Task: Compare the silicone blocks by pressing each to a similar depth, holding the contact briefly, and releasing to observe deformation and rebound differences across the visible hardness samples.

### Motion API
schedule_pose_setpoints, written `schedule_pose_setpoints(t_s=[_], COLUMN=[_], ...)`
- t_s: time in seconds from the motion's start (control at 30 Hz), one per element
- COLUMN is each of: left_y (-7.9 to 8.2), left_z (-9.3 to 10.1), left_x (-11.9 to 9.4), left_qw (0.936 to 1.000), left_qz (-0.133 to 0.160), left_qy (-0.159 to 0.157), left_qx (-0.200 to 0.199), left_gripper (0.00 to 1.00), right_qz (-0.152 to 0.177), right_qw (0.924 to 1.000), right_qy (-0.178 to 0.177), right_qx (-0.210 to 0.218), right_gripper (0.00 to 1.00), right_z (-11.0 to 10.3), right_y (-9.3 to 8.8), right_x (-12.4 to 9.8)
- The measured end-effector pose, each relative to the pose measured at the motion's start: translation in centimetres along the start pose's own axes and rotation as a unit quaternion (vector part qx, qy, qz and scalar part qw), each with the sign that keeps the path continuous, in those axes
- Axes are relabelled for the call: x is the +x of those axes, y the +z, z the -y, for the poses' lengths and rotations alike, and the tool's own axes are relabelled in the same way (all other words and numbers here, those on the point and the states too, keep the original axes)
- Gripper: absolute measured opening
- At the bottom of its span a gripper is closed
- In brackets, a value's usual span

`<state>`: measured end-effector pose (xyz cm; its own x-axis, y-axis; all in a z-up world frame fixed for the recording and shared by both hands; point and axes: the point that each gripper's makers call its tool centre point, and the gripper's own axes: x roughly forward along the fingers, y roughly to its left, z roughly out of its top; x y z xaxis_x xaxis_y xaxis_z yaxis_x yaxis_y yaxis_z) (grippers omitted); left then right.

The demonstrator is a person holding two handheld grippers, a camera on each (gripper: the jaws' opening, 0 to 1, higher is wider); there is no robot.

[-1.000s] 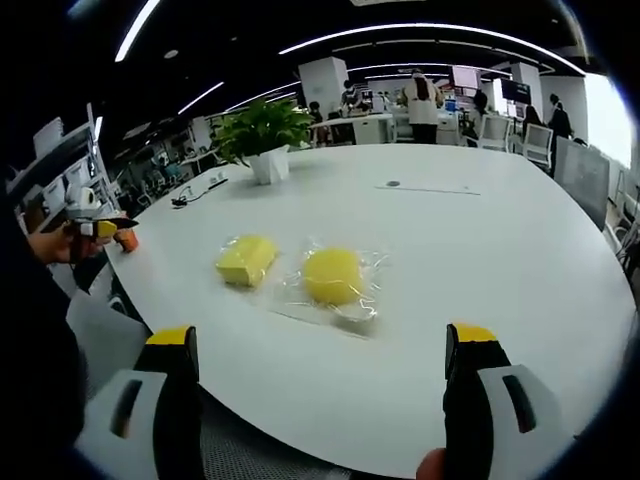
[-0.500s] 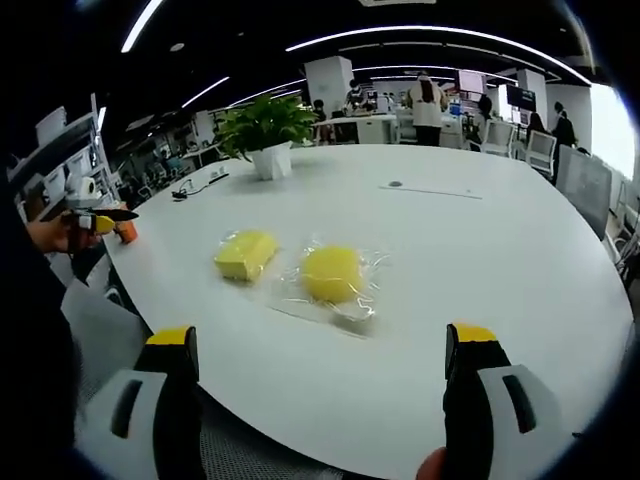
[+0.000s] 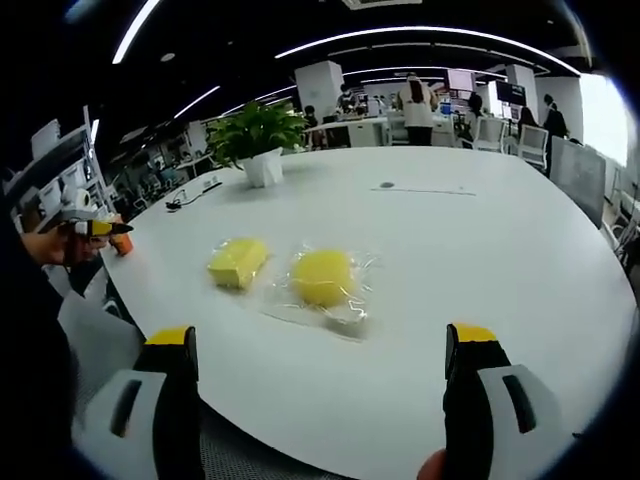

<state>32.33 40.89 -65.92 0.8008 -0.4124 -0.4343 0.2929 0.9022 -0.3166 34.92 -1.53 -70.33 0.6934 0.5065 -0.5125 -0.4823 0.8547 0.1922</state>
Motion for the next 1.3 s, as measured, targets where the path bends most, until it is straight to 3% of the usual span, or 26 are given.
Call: schedule_pose_setpoints(t_s=[0.5,0.63,1.0,1.13,1.3], left_y=[1.7,2.2,1.0,1.0,1.4], left_z=[0.6,0.6,0.7,0.3,0.4], left_x=[0.9,0.6,0.7,1.0,1.8], left_qw=[0.9989,0.9988,0.9994,0.9998,0.9998], left_qz=[0.004,0.016,0.001,-0.001,0.0], left_qy=[-0.018,-0.021,-0.026,-0.021,-0.02], left_qx=[0.044,0.042,0.024,-0.001,-0.002], left_gripper=[1.0,1.0,0.99,1.0,1.0], right_qz=[-0.011,-0.009,-0.008,-0.007,-0.006], right_qw=[0.9999,0.9999,0.9999,0.9999,0.9999], right_qy=[-0.008,-0.009,-0.012,-0.013,-0.013], right_qx=[-0.004,-0.003,0.0,0.002,0.005], right_gripper=[0.96,0.96,0.96,0.96,0.96], right_z=[-0.4,-0.7,-0.5,-0.5,-0.7], right_y=[-0.5,-0.3,-0.4,-0.3,-0.3], right_x=[-0.8,-0.9,-1.1,-1.0,-0.7])
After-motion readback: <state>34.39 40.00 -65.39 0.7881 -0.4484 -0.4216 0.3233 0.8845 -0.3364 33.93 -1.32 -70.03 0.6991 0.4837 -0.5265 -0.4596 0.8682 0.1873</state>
